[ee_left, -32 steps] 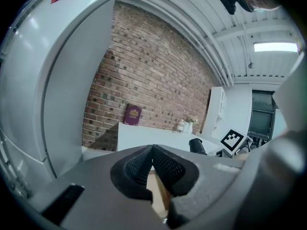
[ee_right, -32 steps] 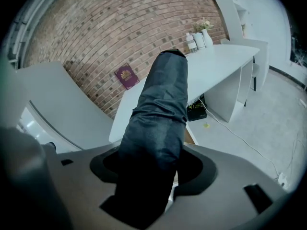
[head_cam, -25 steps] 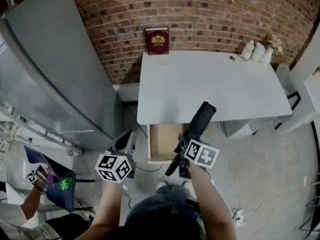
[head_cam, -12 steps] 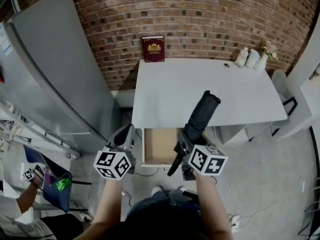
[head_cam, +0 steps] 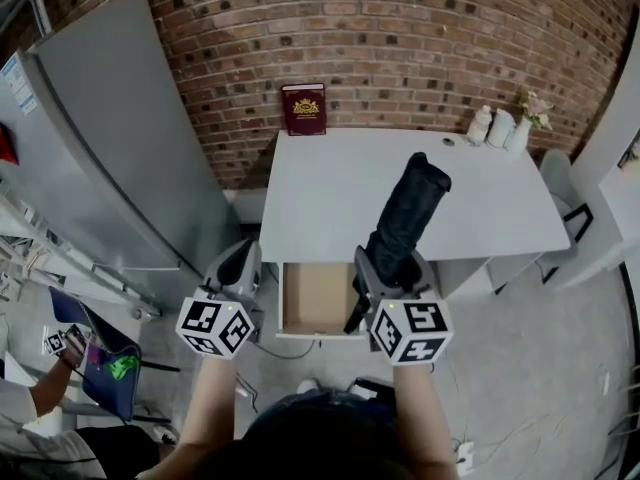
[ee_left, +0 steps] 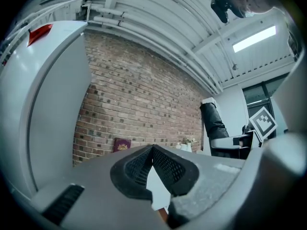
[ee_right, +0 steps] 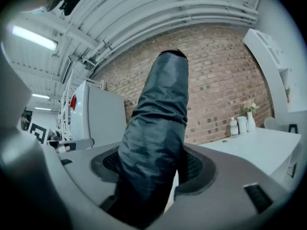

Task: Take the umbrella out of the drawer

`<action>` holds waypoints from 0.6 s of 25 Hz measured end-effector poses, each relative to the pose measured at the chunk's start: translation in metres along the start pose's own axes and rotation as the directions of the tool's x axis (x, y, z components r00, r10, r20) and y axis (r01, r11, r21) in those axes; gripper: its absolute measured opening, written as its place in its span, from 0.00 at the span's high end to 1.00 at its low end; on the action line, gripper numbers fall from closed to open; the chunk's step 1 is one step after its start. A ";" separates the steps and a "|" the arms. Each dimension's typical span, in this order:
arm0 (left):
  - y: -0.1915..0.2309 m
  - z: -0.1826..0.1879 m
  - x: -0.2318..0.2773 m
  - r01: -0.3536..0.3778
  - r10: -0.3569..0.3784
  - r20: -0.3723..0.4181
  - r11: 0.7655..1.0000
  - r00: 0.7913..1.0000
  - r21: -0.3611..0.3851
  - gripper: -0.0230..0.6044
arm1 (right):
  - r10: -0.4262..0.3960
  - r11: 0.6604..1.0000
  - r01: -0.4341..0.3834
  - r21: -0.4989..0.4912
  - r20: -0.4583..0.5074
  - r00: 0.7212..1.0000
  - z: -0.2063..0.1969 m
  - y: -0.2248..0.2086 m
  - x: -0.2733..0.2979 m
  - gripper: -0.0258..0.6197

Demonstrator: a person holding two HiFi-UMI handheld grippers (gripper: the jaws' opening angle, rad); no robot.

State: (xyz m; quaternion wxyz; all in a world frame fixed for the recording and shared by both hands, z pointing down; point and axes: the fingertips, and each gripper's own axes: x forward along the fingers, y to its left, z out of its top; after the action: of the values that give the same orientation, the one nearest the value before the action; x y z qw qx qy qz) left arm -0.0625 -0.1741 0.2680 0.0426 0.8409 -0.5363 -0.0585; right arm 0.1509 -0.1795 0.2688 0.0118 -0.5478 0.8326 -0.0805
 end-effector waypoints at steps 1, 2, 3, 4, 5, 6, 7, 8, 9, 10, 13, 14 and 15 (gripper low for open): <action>-0.002 0.005 0.000 -0.001 0.001 0.008 1.000 1.000 0.014 0.97 | 0.000 1.000 0.001 -0.031 0.019 1.000 0.007 0.000 -0.002 0.54; -0.004 0.011 -0.001 -0.002 0.001 0.015 1.000 1.000 0.028 0.97 | 0.001 0.998 0.001 -0.061 0.038 0.999 0.014 0.000 -0.004 0.54; -0.006 0.016 -0.001 -0.004 0.003 0.022 0.999 1.000 0.043 0.97 | 0.006 0.996 -0.001 -0.091 0.056 0.998 0.021 0.001 -0.006 0.54; -0.007 0.021 -0.001 -0.008 0.006 0.027 0.998 1.000 0.059 0.97 | 0.014 0.993 -0.005 -0.121 0.073 0.997 0.027 0.003 -0.007 0.54; -0.009 0.025 -0.002 -0.013 0.011 0.029 0.997 1.000 0.077 0.97 | 0.021 0.989 -0.007 -0.149 0.089 0.996 0.033 0.004 -0.009 0.54; -0.010 0.027 -0.002 -0.019 0.016 0.029 0.995 0.999 0.097 0.97 | 0.027 0.984 -0.008 -0.178 0.103 0.994 0.038 0.006 -0.012 0.54; -0.012 0.029 -0.002 -0.024 0.020 0.031 0.993 0.999 0.118 0.97 | 0.030 0.978 -0.005 -0.207 0.117 0.993 0.043 0.007 -0.014 0.54; -0.014 0.032 -0.002 -0.028 0.024 0.034 0.990 0.999 0.137 0.97 | 0.032 0.972 -0.001 -0.233 0.129 0.991 0.048 0.008 -0.017 0.54; -0.015 0.035 -0.003 -0.033 0.027 0.040 0.987 0.999 0.155 0.97 | 0.031 0.967 0.005 -0.254 0.140 0.990 0.053 0.010 -0.020 0.54; -0.016 0.039 -0.003 -0.038 0.030 0.047 0.984 0.998 0.175 0.97 | 0.029 0.963 0.012 -0.270 0.150 0.988 0.058 0.011 -0.023 0.54; -0.020 0.056 -0.004 -0.056 0.038 0.081 0.970 0.996 0.237 0.97 | 0.029 0.943 0.032 -0.332 0.177 0.984 0.070 0.014 -0.029 0.54; -0.021 0.063 -0.005 -0.061 0.038 0.095 0.965 0.995 0.254 0.97 | 0.030 0.936 0.037 -0.350 0.184 0.982 0.073 0.015 -0.030 0.54; -0.023 0.069 -0.007 -0.065 0.037 0.111 0.962 0.993 0.266 0.97 | 0.030 0.931 0.042 -0.363 0.190 0.981 0.075 0.016 -0.031 0.54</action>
State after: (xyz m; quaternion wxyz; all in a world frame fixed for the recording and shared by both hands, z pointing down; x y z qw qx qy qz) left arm -0.0545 -0.1588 0.1971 -0.0986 0.8206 -0.5623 -0.0281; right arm 0.1571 -0.1544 0.1902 -0.0101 -0.5480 0.8264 0.1292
